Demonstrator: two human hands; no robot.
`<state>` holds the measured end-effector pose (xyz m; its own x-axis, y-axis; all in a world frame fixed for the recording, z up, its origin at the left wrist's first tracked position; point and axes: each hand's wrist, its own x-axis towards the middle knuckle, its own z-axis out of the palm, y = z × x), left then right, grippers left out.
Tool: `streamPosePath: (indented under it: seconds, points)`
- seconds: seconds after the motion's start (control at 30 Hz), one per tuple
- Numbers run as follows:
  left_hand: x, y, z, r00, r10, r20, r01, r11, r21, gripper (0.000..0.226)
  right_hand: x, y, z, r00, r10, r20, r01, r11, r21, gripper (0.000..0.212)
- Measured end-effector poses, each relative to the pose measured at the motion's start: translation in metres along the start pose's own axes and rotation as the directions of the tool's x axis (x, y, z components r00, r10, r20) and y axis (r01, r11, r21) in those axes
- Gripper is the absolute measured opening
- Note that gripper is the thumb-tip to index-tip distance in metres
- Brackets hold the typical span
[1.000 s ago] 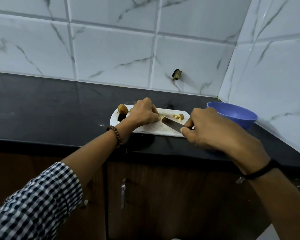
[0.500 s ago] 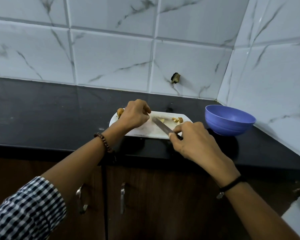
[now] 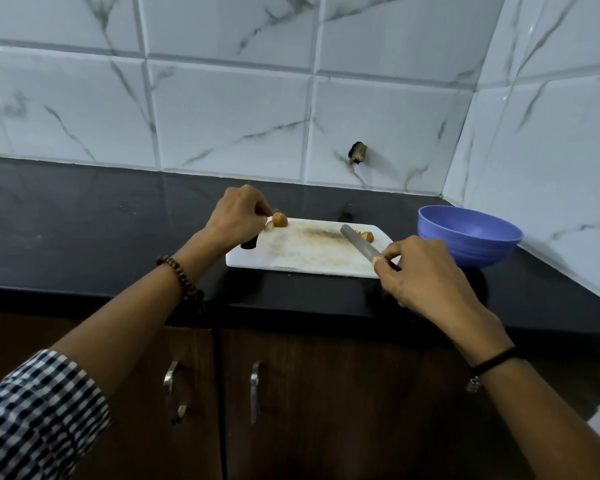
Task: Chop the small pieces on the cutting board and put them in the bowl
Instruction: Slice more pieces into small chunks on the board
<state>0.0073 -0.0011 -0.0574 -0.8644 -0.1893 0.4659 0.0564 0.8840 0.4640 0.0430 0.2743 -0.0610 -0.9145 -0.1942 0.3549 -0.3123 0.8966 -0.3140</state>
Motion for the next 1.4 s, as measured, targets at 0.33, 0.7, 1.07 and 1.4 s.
streamPosePath:
  seconds: [0.33,0.7,1.07,1.4]
  points:
    - [0.014,0.001,0.010,0.999,0.014,0.033,-0.024,0.952,0.306,0.025,0.006,-0.010,0.006,1.000,-0.012,-0.002,0.012,1.000,0.004,0.028]
    - [0.015,0.013,0.022,1.000,0.012,-0.008,-0.007,0.885,0.465,0.018,0.008,-0.004,0.003,1.000,-0.016,-0.003,0.016,0.999,0.030,0.029]
    - [-0.011,0.059,0.040,0.968,0.221,0.123,-0.218,0.975,-0.037,0.014,0.006,0.006,0.005,0.999,-0.026,-0.031,0.029,0.994,0.102,0.028]
    - [-0.014,0.057,0.021,0.953,0.065,0.297,-0.051,0.997,-0.056,0.027,0.009,0.009,0.009,1.000,-0.028,-0.013,0.030,0.989,0.147,0.030]
